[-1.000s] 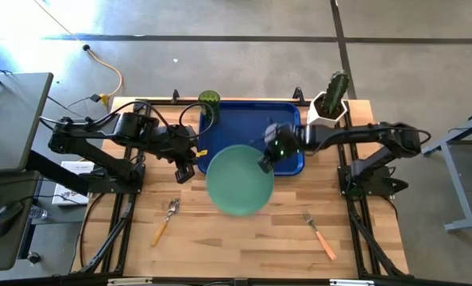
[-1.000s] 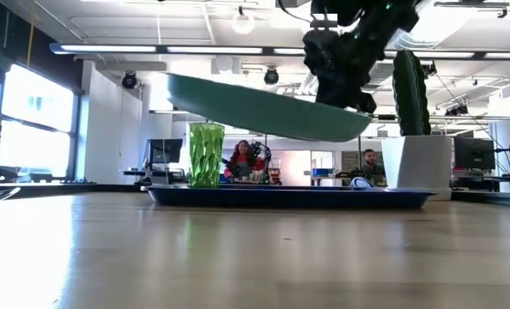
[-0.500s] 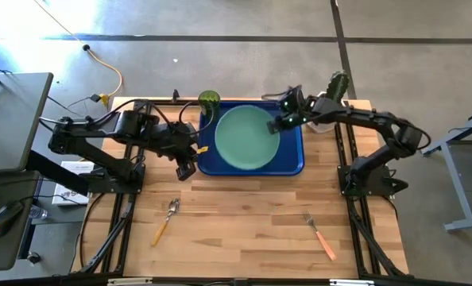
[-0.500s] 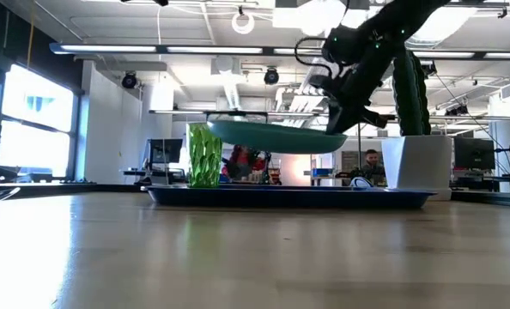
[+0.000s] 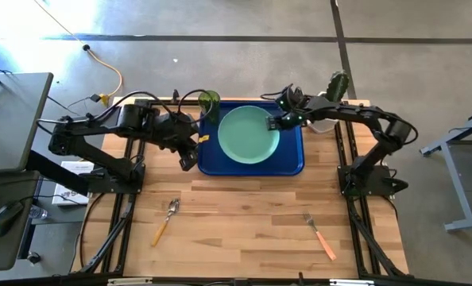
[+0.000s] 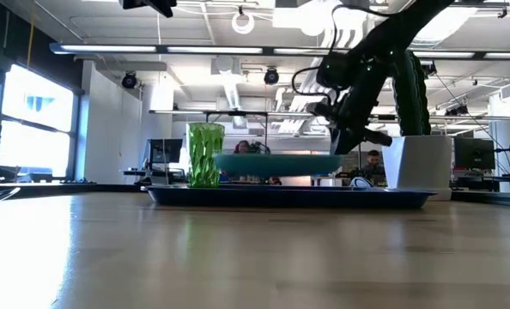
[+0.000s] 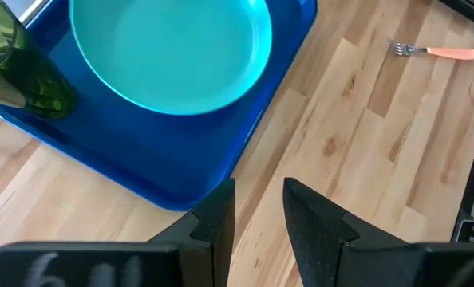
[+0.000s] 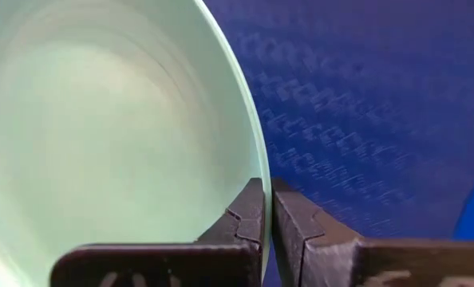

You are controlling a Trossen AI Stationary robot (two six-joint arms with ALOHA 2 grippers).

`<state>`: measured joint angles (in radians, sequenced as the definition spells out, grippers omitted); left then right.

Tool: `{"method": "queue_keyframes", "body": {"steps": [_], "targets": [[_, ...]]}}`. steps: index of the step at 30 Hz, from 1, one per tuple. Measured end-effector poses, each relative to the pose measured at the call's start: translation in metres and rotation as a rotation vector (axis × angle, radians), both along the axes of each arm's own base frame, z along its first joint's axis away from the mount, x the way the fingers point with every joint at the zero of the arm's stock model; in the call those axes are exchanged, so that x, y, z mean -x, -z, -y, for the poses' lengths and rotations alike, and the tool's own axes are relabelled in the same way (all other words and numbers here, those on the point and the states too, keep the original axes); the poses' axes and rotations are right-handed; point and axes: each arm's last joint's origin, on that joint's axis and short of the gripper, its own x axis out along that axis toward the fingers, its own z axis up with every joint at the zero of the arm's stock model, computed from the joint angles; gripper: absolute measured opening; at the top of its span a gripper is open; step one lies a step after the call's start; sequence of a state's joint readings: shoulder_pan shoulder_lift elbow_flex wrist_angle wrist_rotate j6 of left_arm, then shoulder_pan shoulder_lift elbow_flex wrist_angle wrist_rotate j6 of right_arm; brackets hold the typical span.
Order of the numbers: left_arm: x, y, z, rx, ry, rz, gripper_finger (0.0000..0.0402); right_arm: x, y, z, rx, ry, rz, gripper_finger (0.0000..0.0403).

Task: Pick and place plate/cup/fork/spoon on tray
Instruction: Put the green plate on the blue serving tray

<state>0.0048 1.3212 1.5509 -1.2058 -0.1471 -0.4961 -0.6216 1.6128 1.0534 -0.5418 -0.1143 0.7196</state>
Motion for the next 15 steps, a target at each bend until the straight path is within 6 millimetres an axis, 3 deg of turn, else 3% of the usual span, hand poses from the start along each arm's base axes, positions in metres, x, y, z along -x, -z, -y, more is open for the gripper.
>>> {"method": "queue_keyframes", "body": {"steps": [15], "targets": [[0.000, 0.000, -0.001, 0.000, -0.001, -0.001, 0.0099, -0.015, 0.035, 0.001, -0.073, 0.009, -0.059, 0.0000]]}}
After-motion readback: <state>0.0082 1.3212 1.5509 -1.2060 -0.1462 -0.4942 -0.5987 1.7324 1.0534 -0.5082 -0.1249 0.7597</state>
